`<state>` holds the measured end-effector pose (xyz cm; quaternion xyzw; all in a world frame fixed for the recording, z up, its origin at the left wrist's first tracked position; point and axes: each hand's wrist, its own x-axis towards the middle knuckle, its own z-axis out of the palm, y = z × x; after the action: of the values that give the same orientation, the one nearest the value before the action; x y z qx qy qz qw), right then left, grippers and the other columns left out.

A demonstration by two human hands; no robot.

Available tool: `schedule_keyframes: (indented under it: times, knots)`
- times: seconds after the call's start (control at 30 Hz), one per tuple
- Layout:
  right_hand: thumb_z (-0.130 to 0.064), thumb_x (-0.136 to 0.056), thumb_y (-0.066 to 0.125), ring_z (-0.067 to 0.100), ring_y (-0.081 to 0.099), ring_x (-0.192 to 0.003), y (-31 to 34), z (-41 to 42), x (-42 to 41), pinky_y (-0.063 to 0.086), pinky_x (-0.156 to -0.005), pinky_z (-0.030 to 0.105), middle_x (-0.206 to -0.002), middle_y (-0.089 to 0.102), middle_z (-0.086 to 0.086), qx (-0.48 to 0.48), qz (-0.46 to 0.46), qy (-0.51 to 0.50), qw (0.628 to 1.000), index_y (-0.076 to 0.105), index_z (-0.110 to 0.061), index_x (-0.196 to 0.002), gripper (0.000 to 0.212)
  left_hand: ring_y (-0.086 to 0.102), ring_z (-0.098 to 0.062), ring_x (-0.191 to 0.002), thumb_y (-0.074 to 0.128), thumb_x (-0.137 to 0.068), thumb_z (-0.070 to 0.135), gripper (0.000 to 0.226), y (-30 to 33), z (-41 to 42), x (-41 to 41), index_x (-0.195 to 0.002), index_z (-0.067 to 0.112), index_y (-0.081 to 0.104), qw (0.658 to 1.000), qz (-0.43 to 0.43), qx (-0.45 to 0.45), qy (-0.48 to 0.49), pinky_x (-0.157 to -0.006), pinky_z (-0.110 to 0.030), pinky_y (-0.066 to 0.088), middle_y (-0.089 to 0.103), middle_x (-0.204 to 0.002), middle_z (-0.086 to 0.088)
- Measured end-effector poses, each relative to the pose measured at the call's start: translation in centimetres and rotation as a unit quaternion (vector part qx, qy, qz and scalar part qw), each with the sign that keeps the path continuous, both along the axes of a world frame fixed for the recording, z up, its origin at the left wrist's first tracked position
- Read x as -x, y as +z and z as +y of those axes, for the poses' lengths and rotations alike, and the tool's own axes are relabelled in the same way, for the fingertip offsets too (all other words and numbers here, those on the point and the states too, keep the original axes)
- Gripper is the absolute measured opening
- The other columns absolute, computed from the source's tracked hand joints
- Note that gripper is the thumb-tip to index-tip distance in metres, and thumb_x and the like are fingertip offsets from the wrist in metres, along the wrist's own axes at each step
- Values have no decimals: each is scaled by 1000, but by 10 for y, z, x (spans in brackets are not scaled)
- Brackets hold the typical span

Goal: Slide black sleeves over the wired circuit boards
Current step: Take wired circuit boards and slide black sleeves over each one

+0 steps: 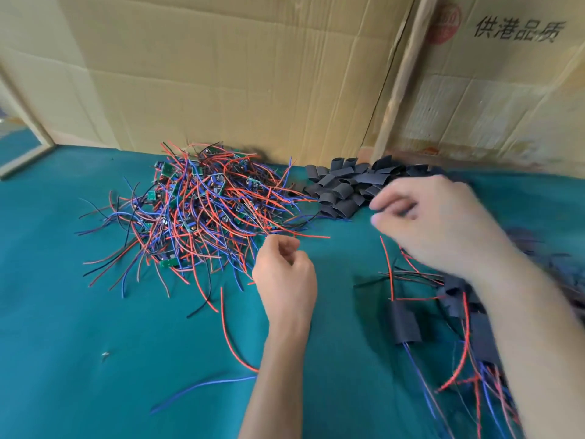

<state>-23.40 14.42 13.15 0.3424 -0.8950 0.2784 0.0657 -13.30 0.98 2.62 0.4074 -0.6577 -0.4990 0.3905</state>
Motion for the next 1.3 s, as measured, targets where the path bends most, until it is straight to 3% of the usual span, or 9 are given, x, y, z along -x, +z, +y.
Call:
schedule_keyframes:
  times: [0.17,0.33,0.53,0.73,0.87,1.03,1.1,1.2,1.3]
  knots:
    - [-37,-95,65,29,52,-122,-77,-88,0,49,-97,40,-123,61,3,-139,-28,31,989,64,-23,-119,28,56,-21,-78,56,-84,0,15,-1,1,1,-89,13,59,1000,-15,24,0,-73,-28,39,60,-77,9]
    - [-25,-95,63,31,61,-106,-92,-96,4,52,-84,39,-106,69,4,-104,-49,7,993,64,-24,-89,6,56,-19,-81,55,-86,3,16,-4,-1,2,-95,15,61,999,-25,21,-14,-70,-23,35,59,-79,12]
    - [-25,-84,74,3,60,-65,-61,-44,-8,40,-55,13,-59,66,-11,14,-102,4,995,68,-24,-68,17,72,-20,-83,48,-101,30,20,-2,-1,3,-90,20,61,996,45,-73,-17,-77,-46,60,73,-85,1]
    - [-18,-80,76,6,60,-62,-47,11,-45,46,-66,21,-60,65,-13,-10,-81,49,995,66,-24,-65,20,76,-21,-80,45,-107,28,29,4,-4,5,-91,8,59,943,197,-258,-75,-55,-27,57,73,-92,-18]
    - [-20,-80,77,8,59,-64,-51,27,-58,42,-61,20,-63,65,-12,-64,-79,95,990,65,-24,-65,20,73,-18,-63,51,-104,20,24,5,-1,4,-86,6,58,949,159,-238,-128,-46,-19,48,73,-75,-13]
    - [-33,-80,77,4,66,-60,-22,30,-45,50,-60,18,-74,75,-3,-176,-304,231,907,75,-27,-86,9,62,-13,-47,54,-99,16,21,8,0,2,-80,7,60,955,120,-226,-151,-38,-16,35,69,-64,-7]
    - [-39,-81,75,10,69,-57,-10,30,-23,52,-57,22,-70,75,-3,-157,-285,192,926,74,-31,-87,10,56,-13,-42,52,-95,11,19,10,0,1,-78,7,59,953,118,-230,-156,-36,-16,33,65,-61,-6]
    - [-29,-82,72,9,67,-54,-6,14,23,55,-63,30,-61,72,-7,-57,-120,29,991,72,-28,-73,9,52,-16,-38,51,-91,8,17,13,2,-1,-76,6,60,953,107,-223,-175,-34,-14,29,63,-57,-6]
    - [-27,-81,73,18,70,-87,-23,-22,59,55,-82,33,-78,75,-7,-74,-91,-37,992,71,-25,-76,6,53,-19,-39,53,-95,12,23,12,5,0,-75,6,60,954,88,-203,-203,-34,-14,31,66,-61,-12]
